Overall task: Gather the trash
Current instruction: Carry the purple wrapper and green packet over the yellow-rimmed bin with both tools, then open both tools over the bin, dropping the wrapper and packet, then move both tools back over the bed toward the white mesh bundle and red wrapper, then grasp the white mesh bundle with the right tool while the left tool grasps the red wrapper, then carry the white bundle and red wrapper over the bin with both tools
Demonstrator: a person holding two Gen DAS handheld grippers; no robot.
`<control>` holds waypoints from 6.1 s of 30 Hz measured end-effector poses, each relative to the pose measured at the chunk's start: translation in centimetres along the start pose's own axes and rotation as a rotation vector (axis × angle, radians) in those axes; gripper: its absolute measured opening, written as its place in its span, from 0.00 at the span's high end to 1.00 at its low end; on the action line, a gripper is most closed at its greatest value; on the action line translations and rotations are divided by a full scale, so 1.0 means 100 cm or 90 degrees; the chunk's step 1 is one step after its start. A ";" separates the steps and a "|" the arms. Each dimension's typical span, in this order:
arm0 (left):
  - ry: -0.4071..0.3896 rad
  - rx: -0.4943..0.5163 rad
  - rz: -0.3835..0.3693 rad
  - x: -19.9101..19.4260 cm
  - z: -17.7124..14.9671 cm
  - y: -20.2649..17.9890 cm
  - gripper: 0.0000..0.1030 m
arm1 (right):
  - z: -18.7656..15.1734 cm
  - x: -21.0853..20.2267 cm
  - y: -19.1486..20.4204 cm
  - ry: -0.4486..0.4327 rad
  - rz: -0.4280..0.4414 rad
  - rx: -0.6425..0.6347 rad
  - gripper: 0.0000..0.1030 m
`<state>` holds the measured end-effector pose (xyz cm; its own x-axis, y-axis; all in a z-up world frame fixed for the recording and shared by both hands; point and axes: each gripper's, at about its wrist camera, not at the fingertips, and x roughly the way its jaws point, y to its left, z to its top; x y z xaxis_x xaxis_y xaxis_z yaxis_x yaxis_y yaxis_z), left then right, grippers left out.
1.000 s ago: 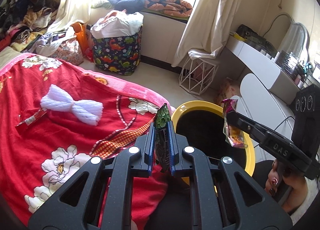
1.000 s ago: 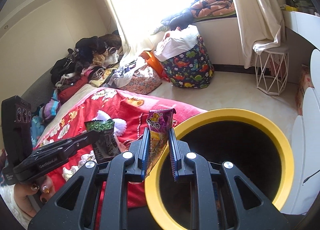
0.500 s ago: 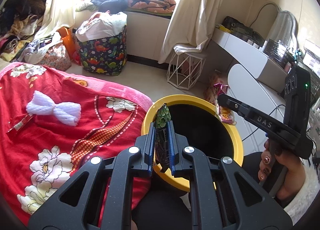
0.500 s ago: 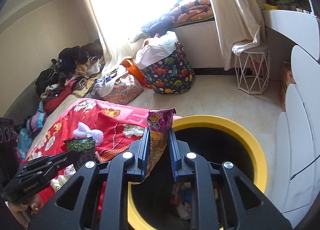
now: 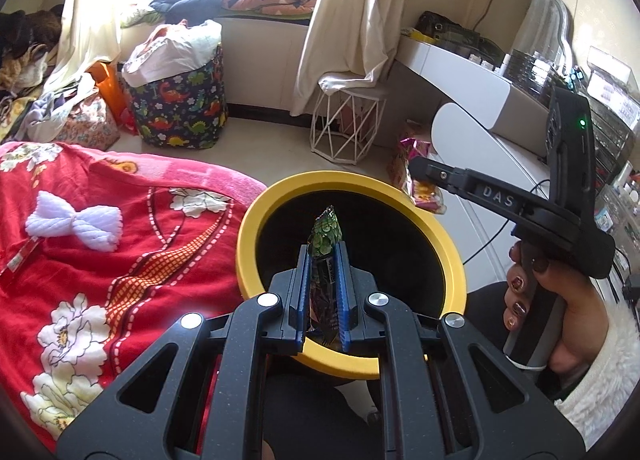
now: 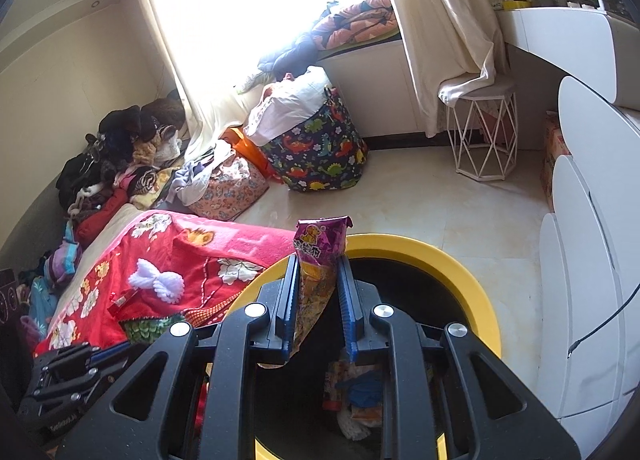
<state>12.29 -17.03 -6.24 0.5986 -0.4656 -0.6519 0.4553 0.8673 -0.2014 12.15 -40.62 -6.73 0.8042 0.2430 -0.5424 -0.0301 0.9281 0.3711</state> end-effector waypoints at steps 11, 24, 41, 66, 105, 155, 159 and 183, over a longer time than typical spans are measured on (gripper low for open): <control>0.042 0.032 -0.037 0.028 -0.010 -0.027 0.93 | -0.001 0.002 -0.019 0.002 -0.018 0.032 0.80; 0.082 0.030 -0.058 0.053 -0.019 -0.035 0.91 | -0.002 0.008 -0.035 0.006 -0.022 0.066 0.63; 0.063 -0.005 -0.042 0.047 -0.014 -0.024 0.21 | -0.003 0.006 -0.039 -0.001 -0.034 0.080 0.35; 0.001 -0.058 0.034 0.013 -0.003 0.017 0.11 | -0.004 0.005 -0.011 -0.012 -0.022 0.015 0.19; -0.115 -0.212 0.261 -0.076 -0.008 0.204 0.11 | -0.035 0.048 0.154 0.050 0.119 -0.206 0.15; -0.002 -0.280 0.228 -0.035 -0.062 0.265 0.95 | -0.060 0.161 0.199 0.221 0.123 -0.200 0.72; 0.001 -0.263 0.211 -0.031 -0.058 0.248 0.96 | -0.054 0.142 0.181 0.200 0.122 -0.170 0.72; -0.031 -0.158 0.127 -0.025 -0.011 0.143 0.97 | -0.026 0.066 0.077 0.114 0.060 -0.032 0.72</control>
<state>16.54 -3.26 -8.31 0.6930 -0.2851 -0.6622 0.1546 0.9559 -0.2498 15.70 -31.14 -9.43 0.6785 0.3709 -0.6341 -0.1334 0.9110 0.3902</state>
